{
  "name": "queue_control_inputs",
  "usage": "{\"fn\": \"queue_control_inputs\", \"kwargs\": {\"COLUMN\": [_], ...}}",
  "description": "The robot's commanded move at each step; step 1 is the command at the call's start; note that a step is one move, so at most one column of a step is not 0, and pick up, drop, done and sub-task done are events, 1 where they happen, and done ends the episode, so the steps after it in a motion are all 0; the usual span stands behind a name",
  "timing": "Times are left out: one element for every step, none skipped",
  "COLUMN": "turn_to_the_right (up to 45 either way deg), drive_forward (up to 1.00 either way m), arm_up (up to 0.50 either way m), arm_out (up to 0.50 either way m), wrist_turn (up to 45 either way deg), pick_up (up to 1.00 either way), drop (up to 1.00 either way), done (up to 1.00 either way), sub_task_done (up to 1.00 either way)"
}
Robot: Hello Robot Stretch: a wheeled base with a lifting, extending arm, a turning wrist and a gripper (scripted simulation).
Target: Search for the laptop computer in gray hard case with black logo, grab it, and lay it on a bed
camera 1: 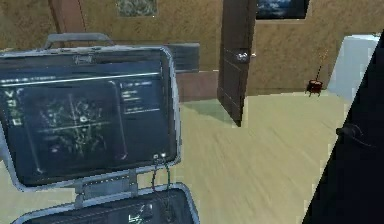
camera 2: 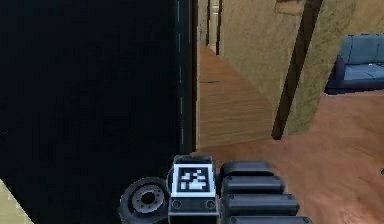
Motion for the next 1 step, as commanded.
{"fn": "queue_control_inputs", "kwargs": {"turn_to_the_right": [0.0], "drive_forward": [1.0], "arm_up": [0.0], "arm_out": [0.0], "wrist_turn": [0.0], "pick_up": [0.0], "drop": [0.0], "done": [0.0], "sub_task_done": [0.0]}}
